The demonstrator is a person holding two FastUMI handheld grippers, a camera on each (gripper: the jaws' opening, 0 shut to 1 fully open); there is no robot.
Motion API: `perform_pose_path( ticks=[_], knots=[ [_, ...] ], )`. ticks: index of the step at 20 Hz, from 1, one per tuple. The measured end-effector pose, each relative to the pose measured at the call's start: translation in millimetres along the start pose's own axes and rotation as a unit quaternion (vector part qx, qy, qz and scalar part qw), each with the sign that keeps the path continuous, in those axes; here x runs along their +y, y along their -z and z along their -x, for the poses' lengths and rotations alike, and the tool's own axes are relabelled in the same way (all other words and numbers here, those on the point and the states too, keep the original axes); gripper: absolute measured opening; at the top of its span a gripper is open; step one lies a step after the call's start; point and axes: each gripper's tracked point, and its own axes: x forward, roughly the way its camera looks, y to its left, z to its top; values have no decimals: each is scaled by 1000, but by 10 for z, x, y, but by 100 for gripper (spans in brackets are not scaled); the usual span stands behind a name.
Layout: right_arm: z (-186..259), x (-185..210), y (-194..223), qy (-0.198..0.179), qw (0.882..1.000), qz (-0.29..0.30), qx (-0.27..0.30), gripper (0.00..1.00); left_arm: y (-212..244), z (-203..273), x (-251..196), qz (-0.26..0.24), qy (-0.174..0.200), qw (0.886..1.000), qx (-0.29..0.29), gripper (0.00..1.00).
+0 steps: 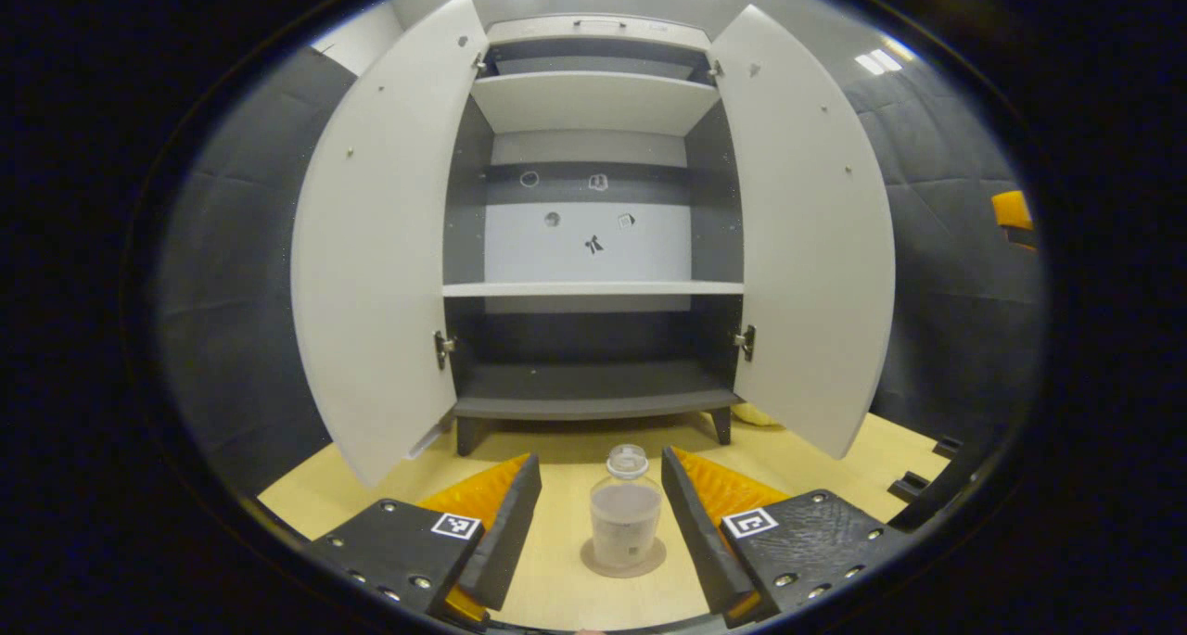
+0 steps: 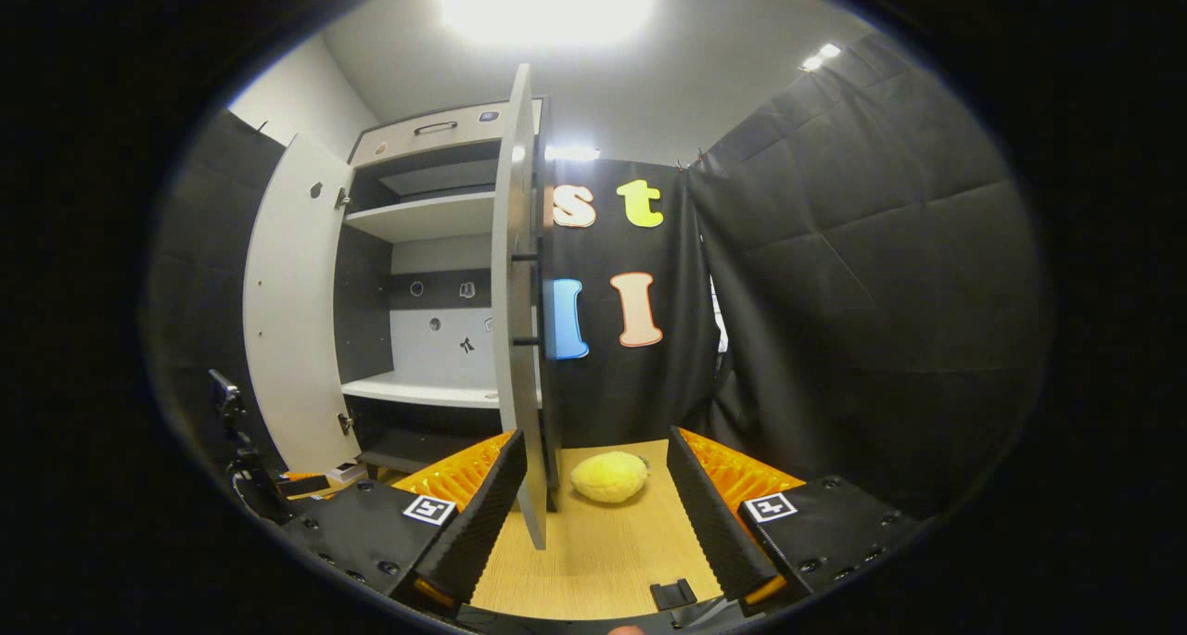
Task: Grasp the bottle in the cabinet with the left hand and place it on the coaster, then close the right door with the right hand and the left door with the left hand.
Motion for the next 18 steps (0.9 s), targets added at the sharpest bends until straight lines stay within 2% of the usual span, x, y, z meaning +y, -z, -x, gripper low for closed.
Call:
perform_pose_path(
  ticks=[4,9,13,18],
  knots=[
    [-356,-91,-202,16,1000,-16,-6,97,-431,232,322,-1,-23,1000,-20,79],
    [-800,-124,-408,52,998,-22,-23,97,-895,476,935,-8,-66,997,-44,79],
    [-1110,-92,-606,82,996,-15,-42,97,-1124,632,1412,-15,-102,993,-59,79],
    [-1388,-78,-727,125,990,-12,-55,97,-1178,691,1907,-18,-134,989,-63,79]
  ],
)
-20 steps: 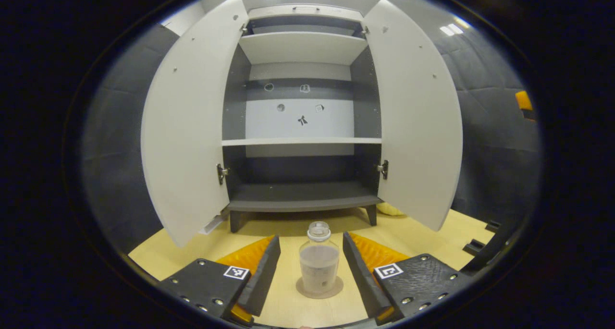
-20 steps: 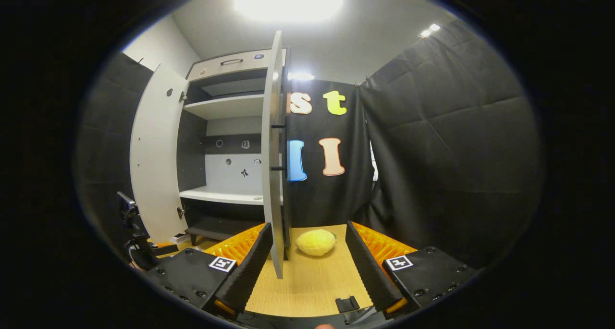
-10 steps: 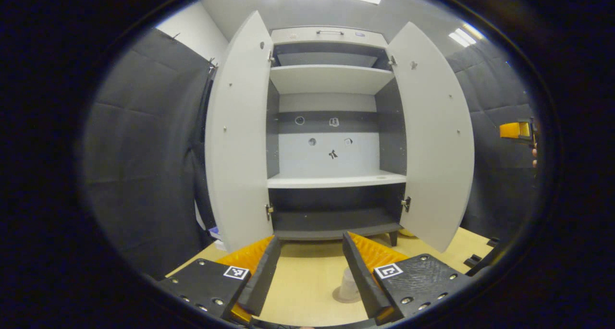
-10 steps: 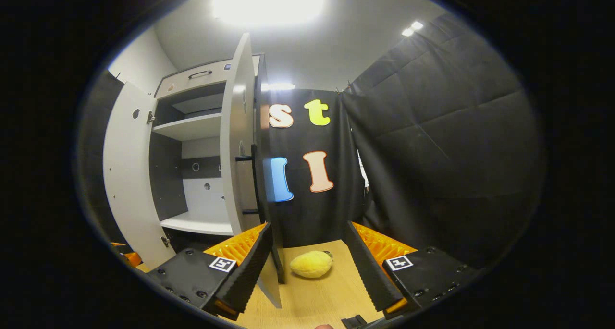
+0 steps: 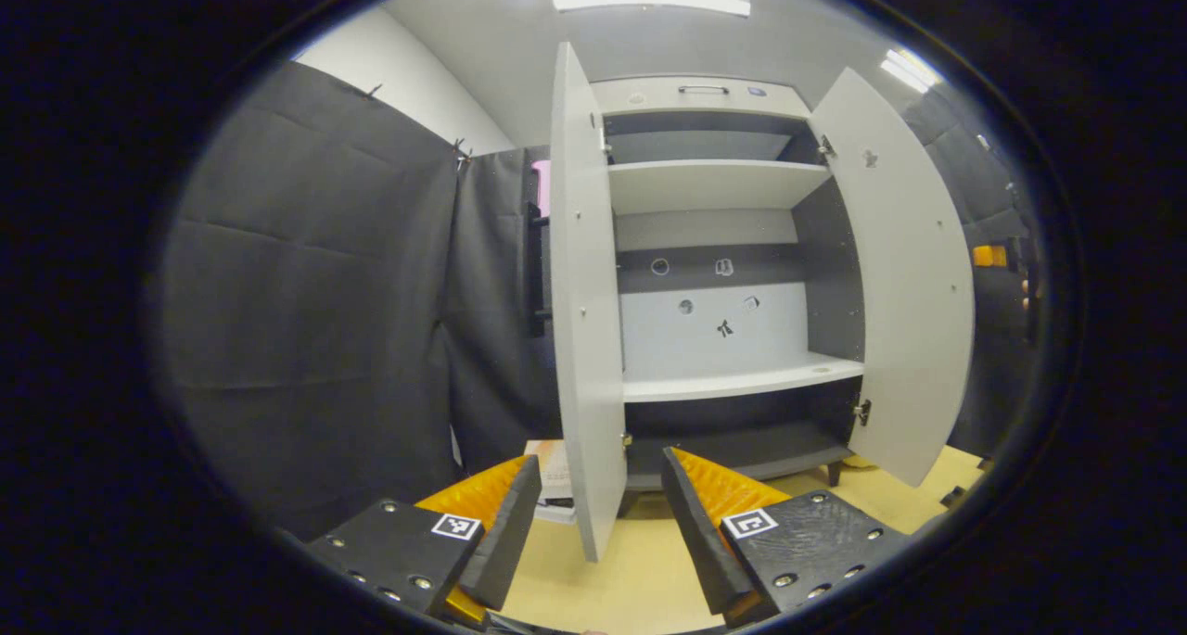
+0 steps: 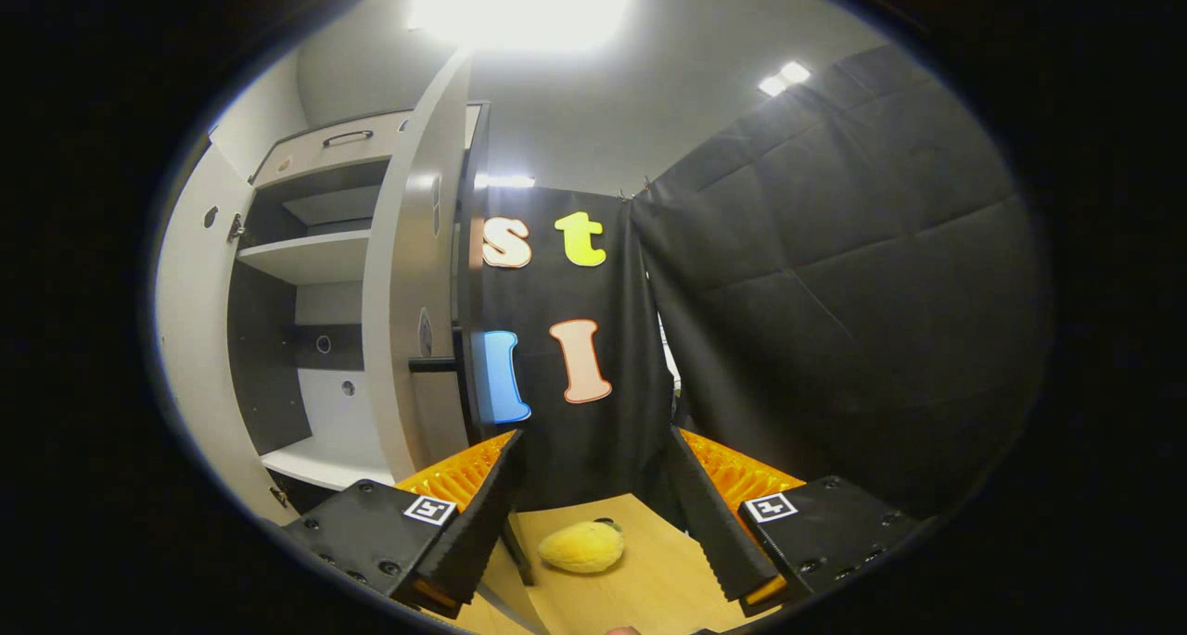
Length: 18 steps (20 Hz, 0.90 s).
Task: Grasp the bottle in the cabinet with the left hand and place it on the coaster, then close the right door with the right hand and the left door with the left hand.
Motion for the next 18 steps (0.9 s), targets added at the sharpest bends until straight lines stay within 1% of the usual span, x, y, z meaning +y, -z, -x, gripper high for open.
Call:
perform_pose_path(
  ticks=[3,5,8,9,10,11,12,13,14,16,17,18],
  knots=[
    [-88,96,44,12,1000,5,10,96,-9,-82,243,8,-13,1000,-1,79],
    [-75,105,13,19,1000,8,3,97,-40,-135,414,7,-23,1000,-4,79],
    [-38,193,19,12,1000,9,-1,97,-67,-245,612,10,-28,999,-13,78],
    [-18,253,15,9,1000,15,-2,92,-55,-283,673,10,-31,999,-11,79],
    [28,270,9,8,1000,20,-5,96,-37,-324,738,12,-33,999,-12,79],
    [12,281,5,8,1000,25,-5,96,-37,-357,772,16,-34,999,-12,79],
    [27,322,-8,6,1000,28,-7,95,-18,-385,802,20,-34,999,-11,86],
    [52,382,-6,2,1000,28,-6,95,15,-411,830,24,-33,999,-9,86],
    [75,436,-1,-3,1000,27,-7,95,54,-426,849,25,-31,999,-7,79],
    [133,559,1,-12,1000,27,-9,95,88,-463,870,23,-29,999,-3,79],
    [149,626,2,-17,999,28,-11,95,97,-487,870,24,-27,999,-2,86],
    [169,678,7,-20,999,28,-12,95,115,-502,884,25,-25,999,-1,86]
  ],
)
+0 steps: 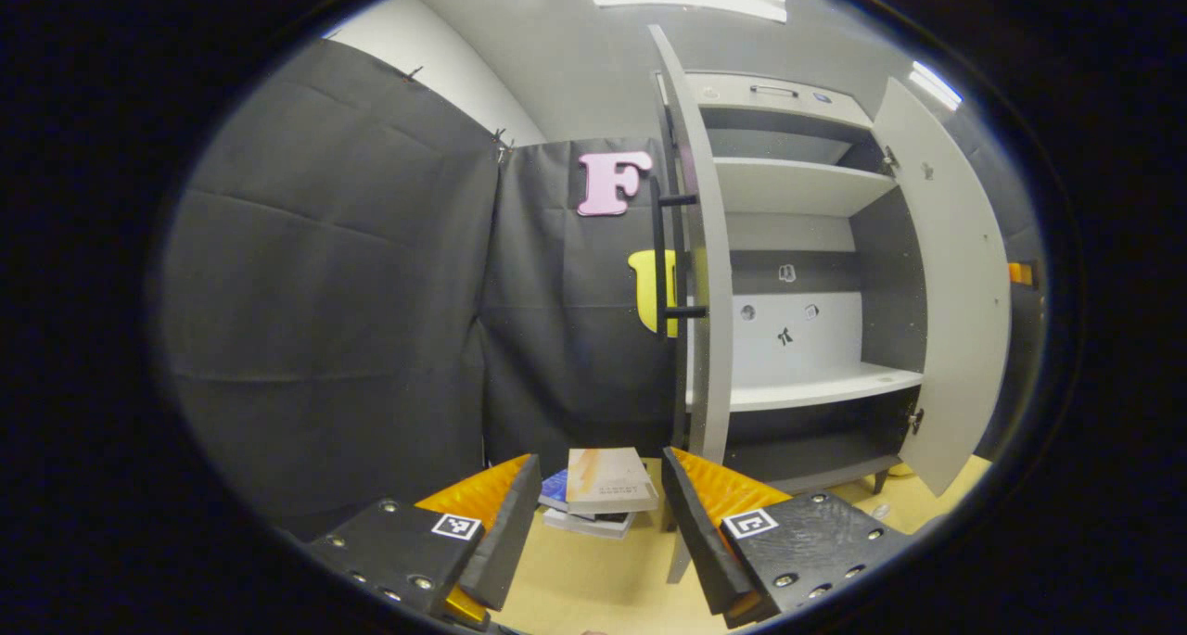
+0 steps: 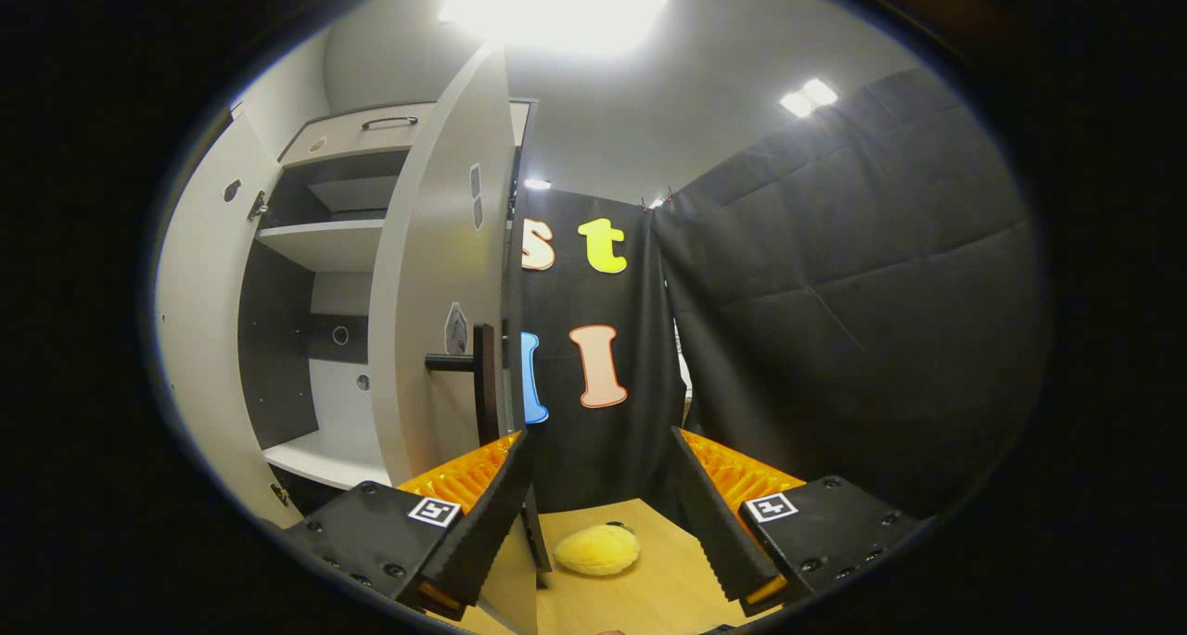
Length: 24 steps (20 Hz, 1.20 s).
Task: Grasp the bottle in the cabinet with the left hand and place it on the coaster, then close the right door with the right hand and the left door with the left hand.
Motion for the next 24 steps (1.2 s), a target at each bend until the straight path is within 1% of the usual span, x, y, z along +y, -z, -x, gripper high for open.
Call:
perform_pose_path(
  ticks=[1,7,13,15,20,24],
  knots=[
    [11,60,-4,-5,1000,0,-1,95,3,-10,16,1,2,1000,0,79],
    [75,388,0,-34,999,-3,-1,96,80,-42,118,6,-1,1000,5,79],
    [19,736,15,-81,997,-5,-5,95,97,6,309,5,-15,1000,3,79],
    [23,1001,45,-95,995,-6,-6,96,94,52,405,4,-22,1000,3,79],
    [-88,1424,100,-125,992,-1,-3,96,132,97,606,6,-42,999,7,79],
    [-123,1544,118,-128,992,10,-8,96,125,103,655,9,-44,999,9,79]
  ],
)
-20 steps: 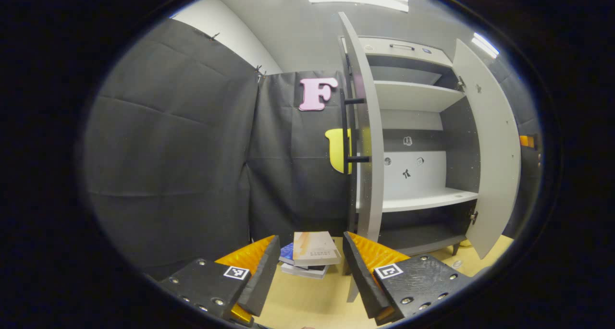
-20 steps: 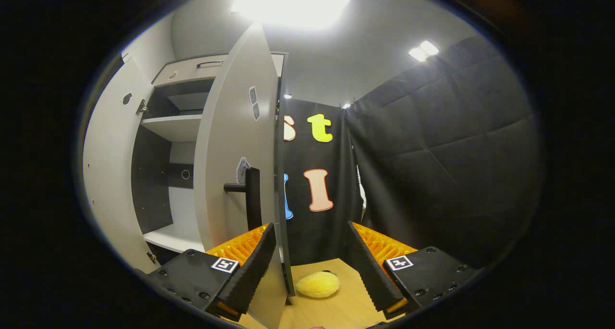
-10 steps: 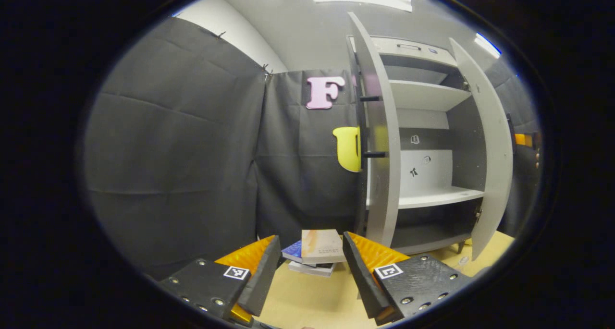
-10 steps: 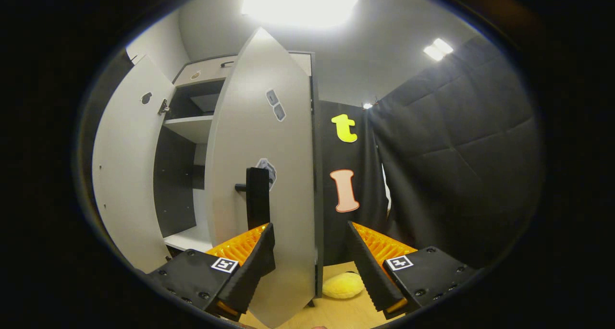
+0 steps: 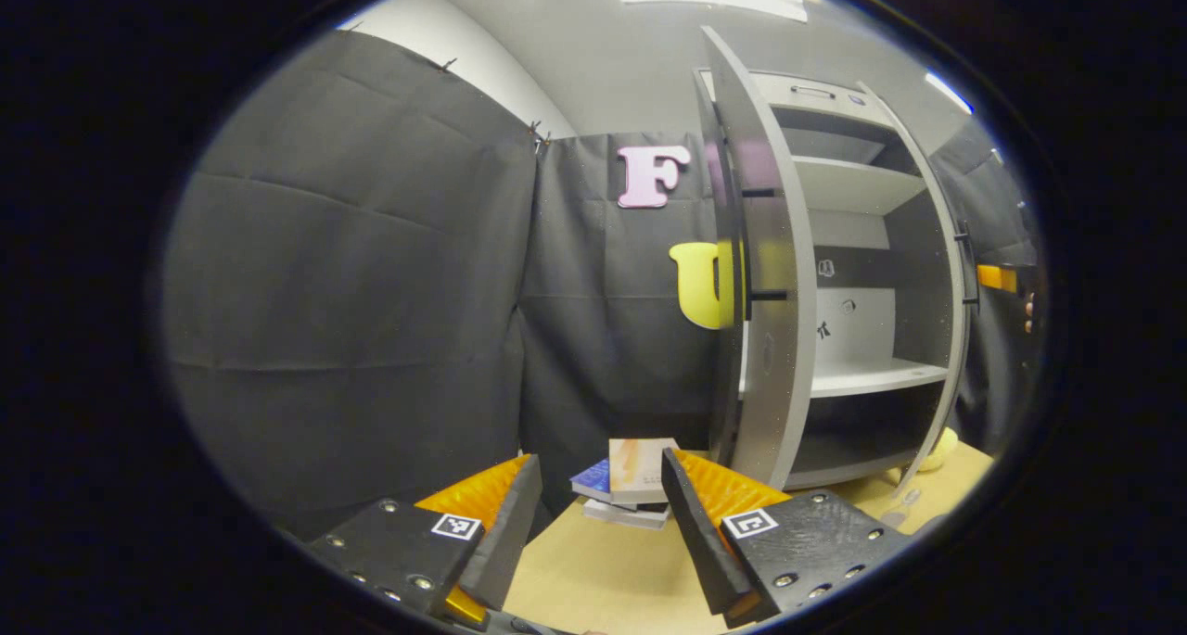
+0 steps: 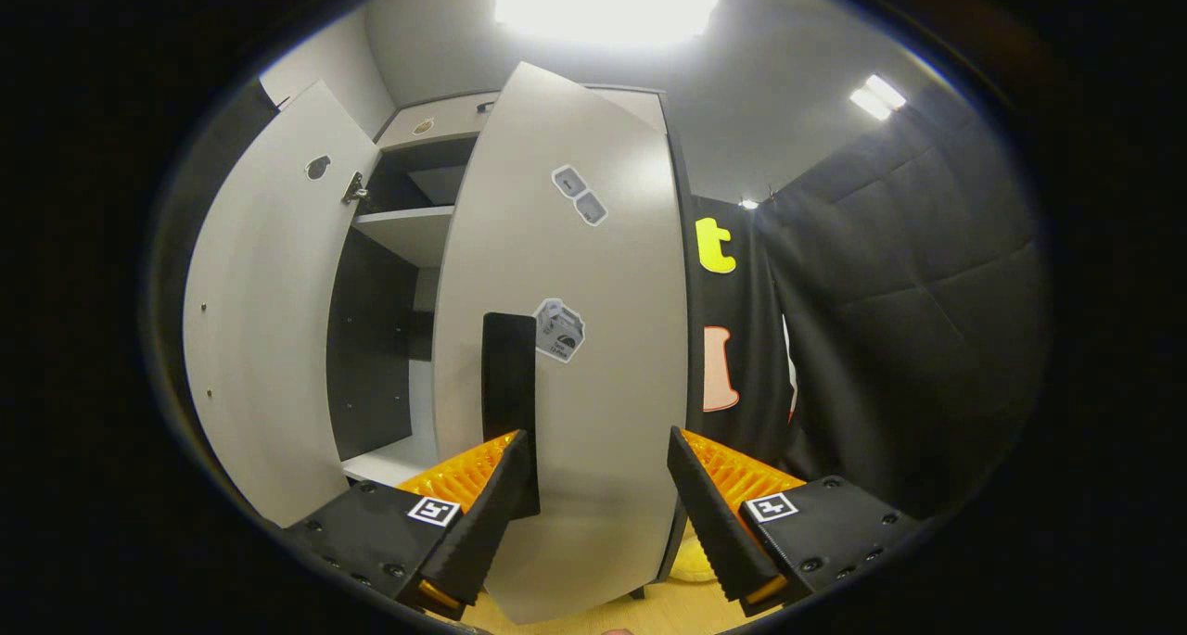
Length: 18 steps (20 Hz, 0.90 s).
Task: Grasp the bottle in the cabinet with the left hand and place it on the coaster, then close the right door with the right hand and the left door with the left hand.
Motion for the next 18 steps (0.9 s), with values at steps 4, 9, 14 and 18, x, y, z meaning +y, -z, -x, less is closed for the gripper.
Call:
perform_pose_path(
  ticks=[4,9,14,18],
  knots=[
    [39,13,7,-2,1000,-7,-1,97,-116,-134,-26,-1,8,1000,-3,79],
    [252,-107,149,4,1000,16,9,98,-451,-412,-108,12,25,1000,-8,79],
    [486,-291,421,13,999,14,38,98,-932,-738,-194,26,40,998,-34,79],
    [628,-487,511,26,998,5,52,98,-1274,-976,-353,33,49,997,-54,78]
  ],
)
